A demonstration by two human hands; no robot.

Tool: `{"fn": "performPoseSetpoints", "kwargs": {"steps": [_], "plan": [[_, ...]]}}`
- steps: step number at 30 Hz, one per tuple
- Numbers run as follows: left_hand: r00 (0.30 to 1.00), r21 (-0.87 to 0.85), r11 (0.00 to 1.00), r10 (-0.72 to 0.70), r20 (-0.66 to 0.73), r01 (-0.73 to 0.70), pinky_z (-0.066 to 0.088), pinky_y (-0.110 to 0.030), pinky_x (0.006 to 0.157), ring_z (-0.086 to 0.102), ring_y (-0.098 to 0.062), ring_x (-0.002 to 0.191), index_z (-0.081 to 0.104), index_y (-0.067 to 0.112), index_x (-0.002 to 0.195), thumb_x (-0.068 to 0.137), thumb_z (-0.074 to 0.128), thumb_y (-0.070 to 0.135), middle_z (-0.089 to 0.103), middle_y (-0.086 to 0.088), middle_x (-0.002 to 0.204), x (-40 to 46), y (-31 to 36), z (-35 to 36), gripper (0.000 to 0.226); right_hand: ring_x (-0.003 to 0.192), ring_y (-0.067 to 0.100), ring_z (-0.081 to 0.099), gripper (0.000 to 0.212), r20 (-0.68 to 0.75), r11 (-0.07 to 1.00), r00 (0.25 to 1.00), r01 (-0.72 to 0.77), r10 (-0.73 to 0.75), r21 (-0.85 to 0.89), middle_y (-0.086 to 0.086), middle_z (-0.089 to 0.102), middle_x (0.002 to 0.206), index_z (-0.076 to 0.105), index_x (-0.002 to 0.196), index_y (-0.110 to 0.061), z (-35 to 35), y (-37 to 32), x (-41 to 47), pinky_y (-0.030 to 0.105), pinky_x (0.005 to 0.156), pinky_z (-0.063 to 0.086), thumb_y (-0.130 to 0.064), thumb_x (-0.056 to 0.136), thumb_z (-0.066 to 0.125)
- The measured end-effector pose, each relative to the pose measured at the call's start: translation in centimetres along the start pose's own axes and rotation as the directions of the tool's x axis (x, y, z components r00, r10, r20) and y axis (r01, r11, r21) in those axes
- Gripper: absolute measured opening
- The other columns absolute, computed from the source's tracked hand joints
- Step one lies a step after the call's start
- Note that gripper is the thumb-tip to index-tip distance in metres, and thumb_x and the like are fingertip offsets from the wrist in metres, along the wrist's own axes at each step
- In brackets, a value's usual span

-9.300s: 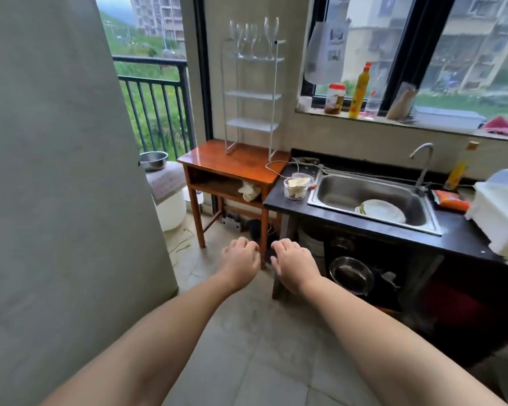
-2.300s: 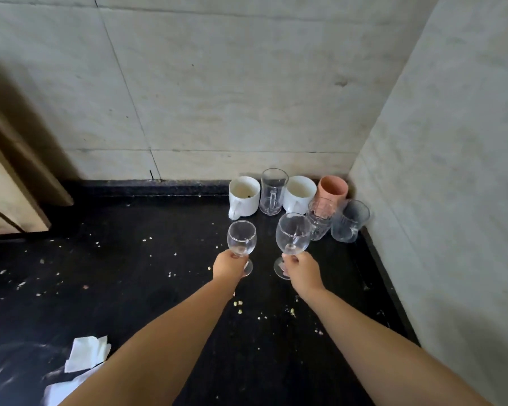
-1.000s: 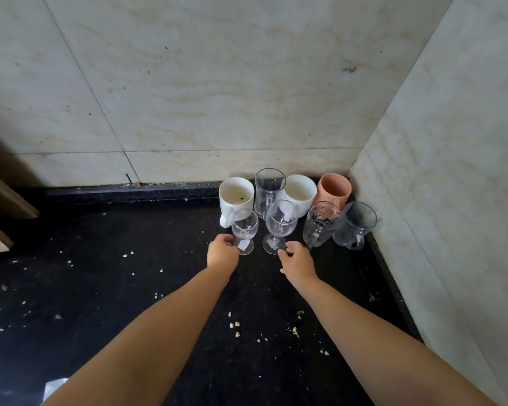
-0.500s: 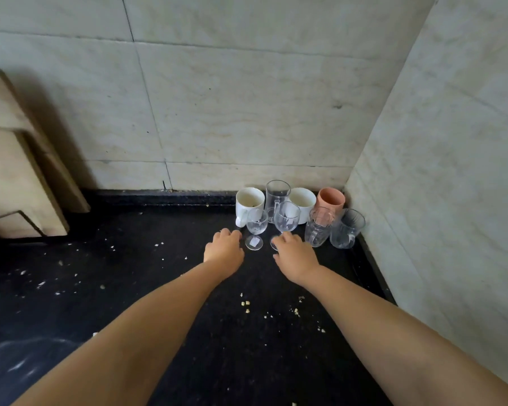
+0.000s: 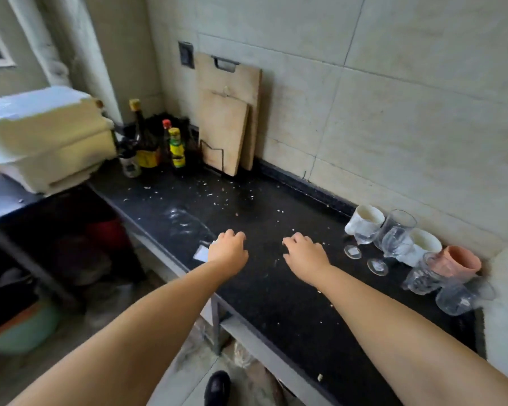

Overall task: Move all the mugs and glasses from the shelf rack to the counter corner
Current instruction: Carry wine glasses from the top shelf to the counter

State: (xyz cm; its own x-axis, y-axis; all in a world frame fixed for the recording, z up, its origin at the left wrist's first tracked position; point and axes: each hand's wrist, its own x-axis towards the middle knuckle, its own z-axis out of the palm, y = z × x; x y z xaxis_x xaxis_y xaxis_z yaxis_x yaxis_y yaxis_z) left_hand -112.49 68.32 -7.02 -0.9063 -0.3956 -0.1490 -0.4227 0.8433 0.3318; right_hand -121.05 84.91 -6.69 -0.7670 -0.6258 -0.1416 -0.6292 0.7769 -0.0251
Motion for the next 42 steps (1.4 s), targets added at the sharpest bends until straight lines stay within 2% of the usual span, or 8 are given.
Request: {"fn": "performPoseSetpoints", "kwargs": {"steps": [5,10,19,23,26,32,37,42], "plan": [[0.975,-0.061,0.976,-0.212,-0.068,0.208,0.041,-0.044,0.098,0.044,-0.030,0.124,0.047,0.018,0.131,0.092,0.043,0.021,0.048,-0.010,0.129,-7.0,-8.4,-1.6,0.039,0.122,0.028,0.048,0.038,0.002,0.969,0.970,0.243,-0.243,-0.053,0.008,0.046,0.135,0.044,0.133,-0.016,0.3,-10.6,0.7,0.041,0.095,0.042,-0.027,0.097,0.045],[0.885,-0.115,0.893,-0.448,-0.128,0.436,0.041,-0.044,0.096,0.043,-0.030,0.122,0.049,0.016,0.129,0.092,0.044,0.024,0.048,-0.010,0.127,-15.3,-18.2,-3.4,0.038,0.118,0.031,0.050,0.036,0.012,0.857,0.863,0.504,-0.506,-0.111,0.010,0.048,0.130,0.043,0.130,-0.014,0.2,-23.0,-0.9,0.043,0.094,0.043,-0.031,0.098,0.042],[0.717,-0.209,0.724,-0.686,-0.124,0.657,0.041,-0.042,0.099,0.043,-0.028,0.124,0.049,0.017,0.130,0.091,0.047,0.025,0.047,-0.010,0.130,-33.4,-34.7,-5.3,0.040,0.121,0.031,0.049,0.041,0.096,0.707,0.708,0.706,-0.700,-0.047,0.010,0.047,0.131,0.041,0.135,-0.015,2.5,-46.7,-8.3,0.045,0.093,0.045,-0.032,0.098,0.043],[0.599,-0.242,0.614,-0.789,-0.140,0.752,0.043,-0.042,0.100,0.046,-0.029,0.123,0.051,0.017,0.128,0.091,0.048,0.027,0.048,-0.010,0.129,-43.5,-43.4,-7.4,0.038,0.122,0.032,0.048,0.040,0.122,0.607,0.602,0.794,-0.789,0.007,0.010,0.047,0.131,0.042,0.133,-0.015,3.7,-59.2,-14.0,0.046,0.095,0.043,-0.031,0.097,0.044],[0.510,-0.304,0.525,-0.849,-0.135,0.795,0.045,-0.044,0.101,0.048,-0.029,0.120,0.052,0.017,0.126,0.091,0.048,0.027,0.049,-0.010,0.128,-49.6,-48.5,-9.2,0.037,0.123,0.032,0.047,0.040,0.134,0.516,0.510,0.857,-0.850,0.010,0.011,0.048,0.131,0.043,0.132,-0.015,4.3,-66.8,-18.0,0.047,0.096,0.043,-0.031,0.096,0.045],[0.341,-0.443,0.398,-0.917,-0.206,0.804,0.050,-0.041,0.096,0.055,-0.024,0.112,0.057,0.020,0.119,0.088,0.054,0.026,0.053,-0.007,0.120,-56.1,-55.9,-11.7,0.031,0.122,0.034,0.049,0.039,0.144,0.399,0.393,0.917,-0.908,0.016,0.012,0.048,0.131,0.043,0.132,-0.014,3.5,-78.4,-22.2,0.047,0.095,0.043,-0.030,0.097,0.045],[0.283,-0.513,0.358,-0.933,-0.221,0.780,0.050,-0.034,0.093,0.056,-0.020,0.108,0.058,0.019,0.119,0.089,0.056,0.024,0.054,-0.007,0.120,-57.5,-61.2,-14.3,0.030,0.116,0.034,0.054,0.037,0.111,0.336,0.330,0.941,-0.937,0.042,0.012,0.052,0.129,0.044,0.132,-0.015,2.5,-86.0,-21.7,0.047,0.094,0.048,-0.029,0.097,0.044],[0.263,-0.523,0.372,-0.925,-0.273,0.767,0.051,-0.037,0.094,0.056,-0.023,0.110,0.058,0.018,0.119,0.090,0.052,0.024,0.054,-0.007,0.122,-58.4,-70.2,-20.8,0.030,0.115,0.035,0.055,0.038,0.074,0.325,0.321,0.945,-0.944,0.043,0.012,0.053,0.129,0.045,0.130,-0.015,1.1,-97.0,-18.9,0.046,0.091,0.048,-0.031,0.096,0.043]]}}
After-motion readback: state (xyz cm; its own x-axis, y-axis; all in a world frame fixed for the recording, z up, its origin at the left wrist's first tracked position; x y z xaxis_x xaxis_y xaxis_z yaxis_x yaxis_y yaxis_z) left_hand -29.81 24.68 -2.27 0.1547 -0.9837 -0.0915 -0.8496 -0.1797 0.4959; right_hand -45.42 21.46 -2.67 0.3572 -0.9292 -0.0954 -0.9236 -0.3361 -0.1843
